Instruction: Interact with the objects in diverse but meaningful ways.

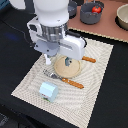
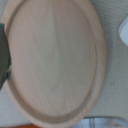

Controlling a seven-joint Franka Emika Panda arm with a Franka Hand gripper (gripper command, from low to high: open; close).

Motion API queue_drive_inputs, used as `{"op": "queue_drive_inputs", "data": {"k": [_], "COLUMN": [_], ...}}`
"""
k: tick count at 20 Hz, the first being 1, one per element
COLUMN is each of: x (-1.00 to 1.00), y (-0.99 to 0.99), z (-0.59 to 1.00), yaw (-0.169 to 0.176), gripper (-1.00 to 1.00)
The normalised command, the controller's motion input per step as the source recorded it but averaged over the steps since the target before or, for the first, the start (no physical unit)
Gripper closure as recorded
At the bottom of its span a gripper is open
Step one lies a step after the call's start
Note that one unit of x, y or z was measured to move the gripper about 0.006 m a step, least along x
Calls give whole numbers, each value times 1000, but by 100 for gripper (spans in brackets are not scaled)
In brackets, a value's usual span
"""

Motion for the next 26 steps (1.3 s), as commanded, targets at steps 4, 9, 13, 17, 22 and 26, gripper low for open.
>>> {"op": "queue_drive_inputs", "data": {"k": [4,9,13,17,22,26], "x": [615,583,594,480,405,326], "y": [-460,-554,-614,-691,-712,-697], "z": [253,246,352,289,272,211], "yaw": [-33,-57,-69,-69,-73,-66], "gripper": [-100,-100,-100,-100,-100,-100]}}
